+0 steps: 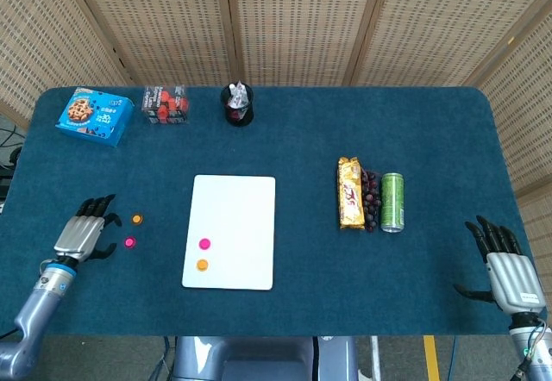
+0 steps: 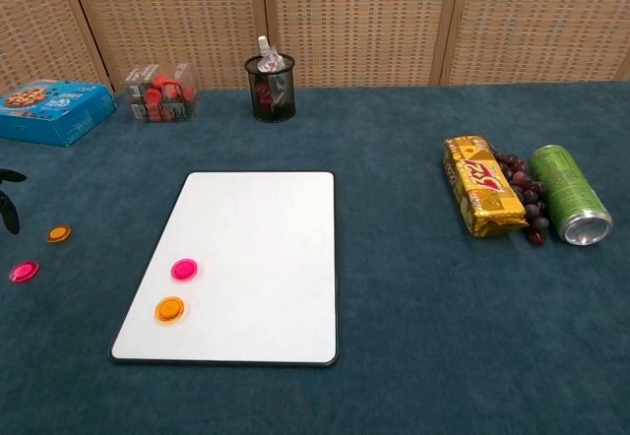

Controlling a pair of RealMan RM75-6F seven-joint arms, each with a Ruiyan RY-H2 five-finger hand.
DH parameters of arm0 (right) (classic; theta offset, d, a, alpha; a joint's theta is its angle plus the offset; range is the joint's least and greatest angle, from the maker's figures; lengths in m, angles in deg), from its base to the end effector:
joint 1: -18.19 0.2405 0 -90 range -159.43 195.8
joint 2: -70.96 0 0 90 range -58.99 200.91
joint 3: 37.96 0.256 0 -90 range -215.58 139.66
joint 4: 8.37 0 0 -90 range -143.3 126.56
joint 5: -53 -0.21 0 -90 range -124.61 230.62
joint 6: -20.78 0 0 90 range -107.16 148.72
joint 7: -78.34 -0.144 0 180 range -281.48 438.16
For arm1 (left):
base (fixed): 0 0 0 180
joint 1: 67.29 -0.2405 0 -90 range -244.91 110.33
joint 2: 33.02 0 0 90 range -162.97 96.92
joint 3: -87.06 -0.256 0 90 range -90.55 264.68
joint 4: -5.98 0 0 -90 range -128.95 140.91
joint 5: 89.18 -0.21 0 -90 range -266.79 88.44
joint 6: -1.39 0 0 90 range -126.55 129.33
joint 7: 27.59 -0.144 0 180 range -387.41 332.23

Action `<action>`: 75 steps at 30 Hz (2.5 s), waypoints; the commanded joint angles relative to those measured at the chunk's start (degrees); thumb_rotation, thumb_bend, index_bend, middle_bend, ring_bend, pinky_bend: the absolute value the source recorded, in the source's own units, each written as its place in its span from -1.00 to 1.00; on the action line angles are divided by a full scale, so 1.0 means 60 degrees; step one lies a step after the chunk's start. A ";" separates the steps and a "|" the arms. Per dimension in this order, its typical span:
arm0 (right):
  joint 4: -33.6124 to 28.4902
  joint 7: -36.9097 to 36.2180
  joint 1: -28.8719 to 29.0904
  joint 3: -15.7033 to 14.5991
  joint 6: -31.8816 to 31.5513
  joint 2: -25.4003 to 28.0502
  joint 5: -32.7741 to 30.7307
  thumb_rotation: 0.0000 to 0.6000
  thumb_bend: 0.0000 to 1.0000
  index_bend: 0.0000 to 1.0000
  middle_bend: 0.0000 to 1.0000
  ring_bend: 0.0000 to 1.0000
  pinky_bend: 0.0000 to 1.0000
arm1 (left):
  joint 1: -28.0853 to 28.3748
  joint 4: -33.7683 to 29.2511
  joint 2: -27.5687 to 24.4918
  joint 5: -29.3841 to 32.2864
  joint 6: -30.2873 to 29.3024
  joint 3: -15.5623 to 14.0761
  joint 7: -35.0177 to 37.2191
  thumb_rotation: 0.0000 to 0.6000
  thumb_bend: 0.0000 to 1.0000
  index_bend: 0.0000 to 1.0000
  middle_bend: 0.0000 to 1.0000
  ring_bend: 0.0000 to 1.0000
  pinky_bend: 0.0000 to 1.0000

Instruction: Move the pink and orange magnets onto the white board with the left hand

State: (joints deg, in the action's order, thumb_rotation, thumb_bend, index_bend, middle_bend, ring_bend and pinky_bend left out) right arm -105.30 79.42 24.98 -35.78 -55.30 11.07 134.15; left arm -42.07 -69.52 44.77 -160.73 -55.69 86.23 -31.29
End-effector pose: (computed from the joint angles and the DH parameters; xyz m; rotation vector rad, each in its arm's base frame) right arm -0.3150 -0.1859 0.1572 1.4300 -1.0349 0.7796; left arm -0.3276 0.2767 0.0527 -1.6932 -1.0759 -0.5944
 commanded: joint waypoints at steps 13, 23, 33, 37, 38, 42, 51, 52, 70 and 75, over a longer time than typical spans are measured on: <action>0.0022 -0.0125 0.0009 -0.0009 0.0026 0.0028 0.0028 1.00 -0.79 -0.90 -1.00 -1.00 -1.00 | -0.0080 0.0381 0.0569 0.0125 0.0242 0.0098 -0.0395 1.00 -0.31 -0.23 -1.00 -1.00 -1.00; 0.0018 -0.0128 0.0007 -0.0010 0.0021 0.0028 0.0027 1.00 -0.79 -0.90 -1.00 -1.00 -1.00 | -0.0110 0.0597 0.0779 0.0106 0.0387 0.0149 -0.0355 1.00 -0.31 -0.22 -1.00 -1.00 -1.00; 0.0021 -0.0163 0.0011 -0.0015 0.0036 0.0039 0.0032 1.00 -0.79 -0.90 -1.00 -1.00 -1.00 | -0.0077 0.0698 0.0931 0.0070 0.0542 0.0209 -0.0332 1.00 -0.32 -0.07 -1.00 -1.00 -1.00; 0.0027 -0.0177 0.0011 -0.0016 0.0038 0.0043 0.0030 1.00 -0.79 -0.90 -1.00 -1.00 -1.00 | -0.0071 0.0724 0.0998 0.0056 0.0548 0.0221 -0.0391 1.00 -0.32 -0.01 -1.00 -1.00 -1.00; 0.0031 -0.0181 0.0011 -0.0016 0.0038 0.0041 0.0031 1.00 -0.79 -0.90 -1.00 -1.00 -1.00 | -0.0069 0.0725 0.1015 0.0054 0.0537 0.0229 -0.0423 1.00 -0.32 0.01 -1.00 -1.00 -1.00; 0.0027 -0.0195 0.0010 -0.0019 0.0043 0.0046 0.0030 1.00 -0.79 -0.90 -1.00 -1.00 -1.00 | -0.0062 0.0528 0.0950 0.0037 0.0502 0.0270 -0.0483 1.00 -0.31 0.03 -1.00 -1.00 -1.00; 0.0017 -0.0178 0.0014 -0.0026 0.0058 0.0052 0.0027 1.00 -0.79 -0.90 -1.00 -1.00 -1.00 | 0.0318 -0.1306 0.0376 -0.0258 0.0238 0.0647 -0.0984 1.00 -0.32 0.03 -1.00 -1.00 -1.00; 0.0014 -0.0181 0.0015 -0.0025 0.0060 0.0053 0.0024 1.00 -0.79 -0.90 -1.00 -1.00 -1.00 | 0.0440 -0.1649 0.0339 -0.0273 0.0270 0.0709 -0.1203 1.00 -0.32 0.03 -1.00 -1.00 -1.00; -0.0031 -0.0252 0.0046 -0.0004 0.0186 0.0106 -0.0113 1.00 -0.79 -0.90 -1.00 -1.00 -1.00 | 0.2525 -0.2769 0.2481 0.2928 0.0746 0.1545 -0.5262 1.00 -0.33 0.03 -1.00 -1.00 -1.00; -0.0029 -0.0291 0.0056 -0.0005 0.0221 0.0119 -0.0128 1.00 -0.79 -0.90 -1.00 -1.00 -1.00 | 0.2742 -0.2588 0.2740 0.3411 0.0588 0.1524 -0.5547 1.00 -0.34 0.03 -1.00 -1.00 -1.00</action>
State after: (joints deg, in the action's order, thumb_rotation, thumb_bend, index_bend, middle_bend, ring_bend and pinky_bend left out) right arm -105.48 77.68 25.31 -35.81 -53.96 11.78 133.39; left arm -26.09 -85.42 60.78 -140.83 -51.83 95.35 -64.20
